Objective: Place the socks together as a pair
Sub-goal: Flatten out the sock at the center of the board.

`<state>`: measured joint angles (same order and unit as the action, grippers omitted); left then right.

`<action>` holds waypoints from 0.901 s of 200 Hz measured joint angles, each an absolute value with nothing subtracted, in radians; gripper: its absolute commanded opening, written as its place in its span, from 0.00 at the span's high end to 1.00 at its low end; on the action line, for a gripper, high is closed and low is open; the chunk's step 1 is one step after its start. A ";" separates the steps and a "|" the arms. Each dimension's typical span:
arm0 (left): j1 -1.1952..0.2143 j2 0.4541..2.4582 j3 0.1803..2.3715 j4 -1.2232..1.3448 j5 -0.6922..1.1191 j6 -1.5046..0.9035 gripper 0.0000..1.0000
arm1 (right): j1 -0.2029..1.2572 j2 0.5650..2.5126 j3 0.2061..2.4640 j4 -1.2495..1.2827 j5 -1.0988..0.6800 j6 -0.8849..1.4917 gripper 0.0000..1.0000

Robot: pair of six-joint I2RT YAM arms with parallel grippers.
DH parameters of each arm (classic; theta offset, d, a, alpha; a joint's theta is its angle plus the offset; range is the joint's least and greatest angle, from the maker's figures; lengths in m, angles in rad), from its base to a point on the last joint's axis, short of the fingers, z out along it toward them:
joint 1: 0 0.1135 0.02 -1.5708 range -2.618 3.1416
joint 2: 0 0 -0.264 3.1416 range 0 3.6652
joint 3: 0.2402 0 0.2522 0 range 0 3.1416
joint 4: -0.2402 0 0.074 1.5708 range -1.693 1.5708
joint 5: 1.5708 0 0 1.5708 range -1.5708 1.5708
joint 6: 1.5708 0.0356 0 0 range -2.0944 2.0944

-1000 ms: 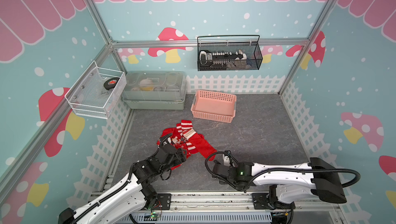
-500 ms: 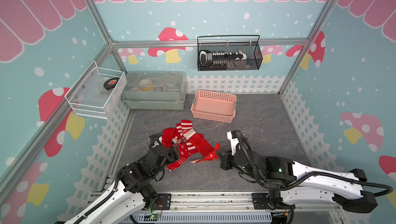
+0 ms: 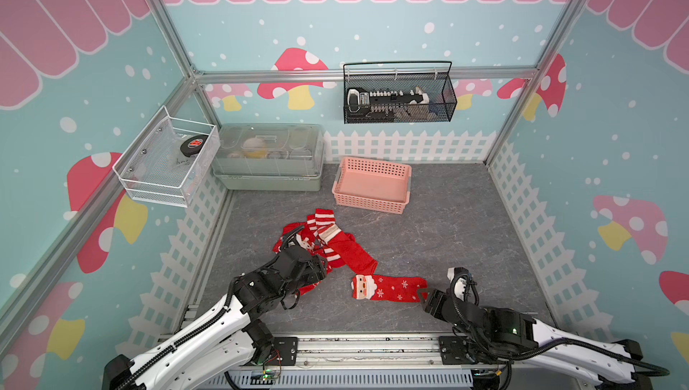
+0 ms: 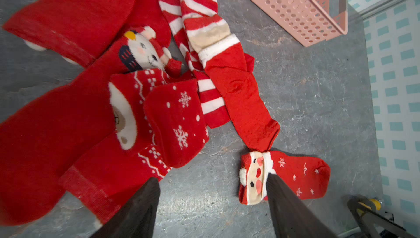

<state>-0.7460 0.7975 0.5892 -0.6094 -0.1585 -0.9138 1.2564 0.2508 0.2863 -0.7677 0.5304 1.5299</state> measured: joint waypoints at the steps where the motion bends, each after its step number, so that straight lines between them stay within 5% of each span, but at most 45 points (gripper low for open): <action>1: -0.747 0.801 0.589 -0.608 -0.155 -0.914 0.26 | 1.256 0.251 0.289 -0.771 0.532 1.530 0.27; 23: -0.779 0.848 0.589 -0.562 -0.110 -0.908 0.27 | 1.256 0.320 0.355 -0.812 0.554 1.514 0.27; 71: -0.908 0.985 0.587 -0.430 -0.066 -0.929 0.44 | 1.248 0.722 0.609 -0.833 0.592 1.384 0.53; 112: -0.984 1.171 0.588 -0.317 -0.054 -0.960 0.51 | 1.101 0.851 0.602 -0.679 0.457 1.242 0.68; 180: -0.999 1.332 0.590 -0.245 -0.042 -1.007 0.55 | 0.908 0.858 0.433 -0.489 0.214 1.163 0.71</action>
<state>-0.9993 1.3323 0.5900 -0.2455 -0.0418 -1.0065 0.9085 0.8581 0.4332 -0.4892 0.2142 1.1625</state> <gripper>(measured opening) 0.471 0.283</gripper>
